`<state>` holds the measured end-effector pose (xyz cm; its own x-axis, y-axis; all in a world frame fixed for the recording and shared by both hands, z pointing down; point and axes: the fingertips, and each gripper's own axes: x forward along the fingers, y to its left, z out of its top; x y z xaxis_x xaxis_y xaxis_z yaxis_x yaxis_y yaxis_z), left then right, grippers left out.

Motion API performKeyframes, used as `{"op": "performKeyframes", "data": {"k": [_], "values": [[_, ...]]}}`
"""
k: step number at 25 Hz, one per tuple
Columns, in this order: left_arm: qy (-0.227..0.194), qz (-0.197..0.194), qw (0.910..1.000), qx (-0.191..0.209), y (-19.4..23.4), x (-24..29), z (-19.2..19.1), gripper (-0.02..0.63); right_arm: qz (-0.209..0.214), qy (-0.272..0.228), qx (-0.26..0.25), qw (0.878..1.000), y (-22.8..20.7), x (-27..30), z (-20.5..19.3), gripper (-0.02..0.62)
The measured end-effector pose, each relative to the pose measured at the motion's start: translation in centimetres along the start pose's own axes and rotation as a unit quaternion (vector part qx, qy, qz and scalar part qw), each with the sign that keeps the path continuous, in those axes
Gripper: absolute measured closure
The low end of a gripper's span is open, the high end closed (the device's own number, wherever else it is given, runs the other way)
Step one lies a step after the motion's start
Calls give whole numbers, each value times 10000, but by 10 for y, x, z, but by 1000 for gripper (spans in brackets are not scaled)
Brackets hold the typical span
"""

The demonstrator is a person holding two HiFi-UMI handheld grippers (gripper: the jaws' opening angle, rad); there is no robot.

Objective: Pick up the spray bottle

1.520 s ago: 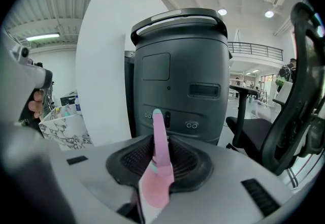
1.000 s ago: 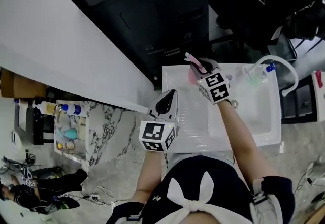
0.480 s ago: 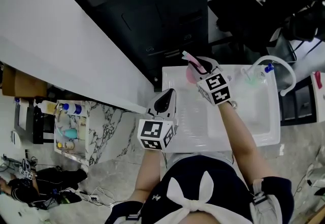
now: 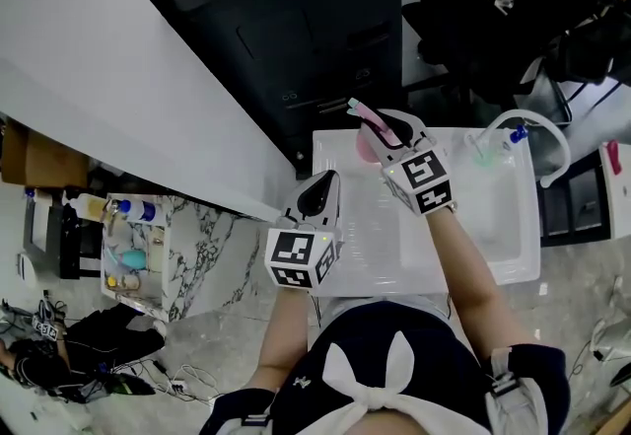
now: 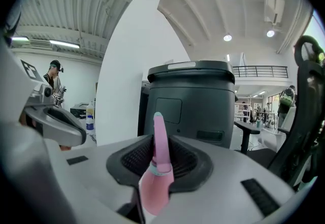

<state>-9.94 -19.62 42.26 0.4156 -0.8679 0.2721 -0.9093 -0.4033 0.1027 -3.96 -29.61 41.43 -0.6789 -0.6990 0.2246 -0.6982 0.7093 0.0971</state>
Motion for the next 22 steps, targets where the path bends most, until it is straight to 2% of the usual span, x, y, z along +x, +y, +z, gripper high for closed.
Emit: {"op": "performKeyframes", "data": {"k": [10,22], "values": [[-44,-20,10000,12,2,-2,3,580,81,-370,-107,9992,13,-23,31,499],[-25,-27,10000,-24,5,-3,-1,580,169,-543,-104,9983,30,-50,43,499]]}}
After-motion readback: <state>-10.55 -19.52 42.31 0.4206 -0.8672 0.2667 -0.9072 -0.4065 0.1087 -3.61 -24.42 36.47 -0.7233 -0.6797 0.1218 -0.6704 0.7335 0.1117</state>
